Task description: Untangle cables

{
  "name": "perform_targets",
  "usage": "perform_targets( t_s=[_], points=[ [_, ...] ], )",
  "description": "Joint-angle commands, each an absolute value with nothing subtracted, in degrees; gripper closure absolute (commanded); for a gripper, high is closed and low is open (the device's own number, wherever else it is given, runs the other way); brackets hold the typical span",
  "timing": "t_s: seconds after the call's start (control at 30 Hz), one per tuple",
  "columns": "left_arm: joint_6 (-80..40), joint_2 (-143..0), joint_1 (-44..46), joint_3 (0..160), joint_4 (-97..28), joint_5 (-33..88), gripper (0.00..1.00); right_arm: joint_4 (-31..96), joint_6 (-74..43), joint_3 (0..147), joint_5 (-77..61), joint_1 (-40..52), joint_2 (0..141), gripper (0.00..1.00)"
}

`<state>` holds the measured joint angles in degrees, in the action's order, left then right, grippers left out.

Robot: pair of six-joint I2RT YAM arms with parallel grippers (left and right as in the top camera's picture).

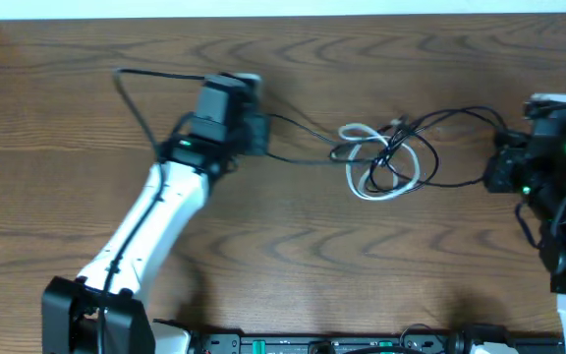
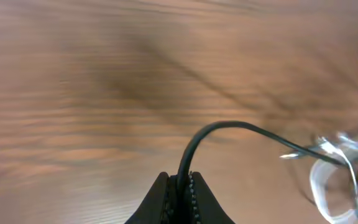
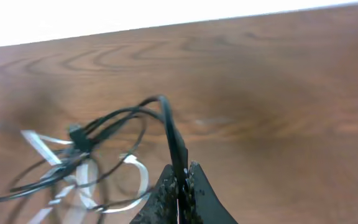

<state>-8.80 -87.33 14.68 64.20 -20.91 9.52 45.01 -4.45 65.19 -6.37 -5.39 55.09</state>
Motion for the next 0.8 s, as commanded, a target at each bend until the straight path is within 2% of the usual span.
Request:
perform_targets(
  t_s=[0.0,0.1,0.53,0.77],
  points=[
    [-11.55,-86.06,5.91,64.95,-21.82,8.21,0.92,44.6,-6.9,65.89,-7.27,-10.35,56.64,0.99],
    [-12.62,-86.02,-0.62,64.95,-21.69,12.88,0.92,44.84,-7.7,65.89,-8.51,-13.54,58.59,0.99],
    [-19.38,-86.02,-22.48,64.95,-22.17,16.23,0.92,48.9,-14.74,65.89,-8.84,-26.44,76.4,0.99],
    [-19.07,-86.02,-24.77,64.95,-22.46,21.54,0.92,48.88,-14.22,65.89,-14.02,-26.59,78.91,0.99]
  ],
)
